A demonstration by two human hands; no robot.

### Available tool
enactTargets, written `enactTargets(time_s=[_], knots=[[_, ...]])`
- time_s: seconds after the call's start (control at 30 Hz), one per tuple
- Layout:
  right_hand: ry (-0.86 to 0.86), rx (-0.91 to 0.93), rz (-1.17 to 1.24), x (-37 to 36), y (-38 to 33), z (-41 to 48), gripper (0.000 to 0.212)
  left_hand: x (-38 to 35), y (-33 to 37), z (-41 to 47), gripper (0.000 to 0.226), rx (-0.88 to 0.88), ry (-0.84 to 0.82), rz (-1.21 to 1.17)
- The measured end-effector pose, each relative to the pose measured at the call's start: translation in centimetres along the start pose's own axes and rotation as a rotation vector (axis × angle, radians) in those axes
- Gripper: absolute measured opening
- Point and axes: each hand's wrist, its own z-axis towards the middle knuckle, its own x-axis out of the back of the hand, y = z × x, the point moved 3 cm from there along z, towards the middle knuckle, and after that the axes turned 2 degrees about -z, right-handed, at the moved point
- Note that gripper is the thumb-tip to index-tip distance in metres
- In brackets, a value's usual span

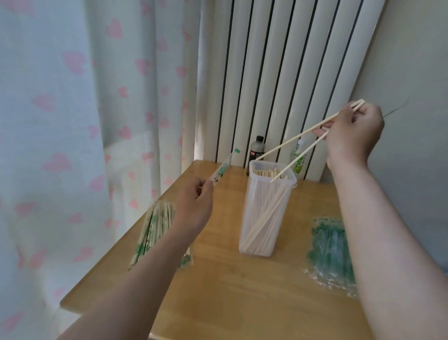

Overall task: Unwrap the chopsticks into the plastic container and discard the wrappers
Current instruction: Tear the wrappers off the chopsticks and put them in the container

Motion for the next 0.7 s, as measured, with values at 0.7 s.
enactTargets(time_s=[0.7], knots=[[0.048,-0.353,0.499,-2.3,0.6,0.7,0.014,-1.3,0.0,0.2,0.023,0.026,-0.014,-0.065]])
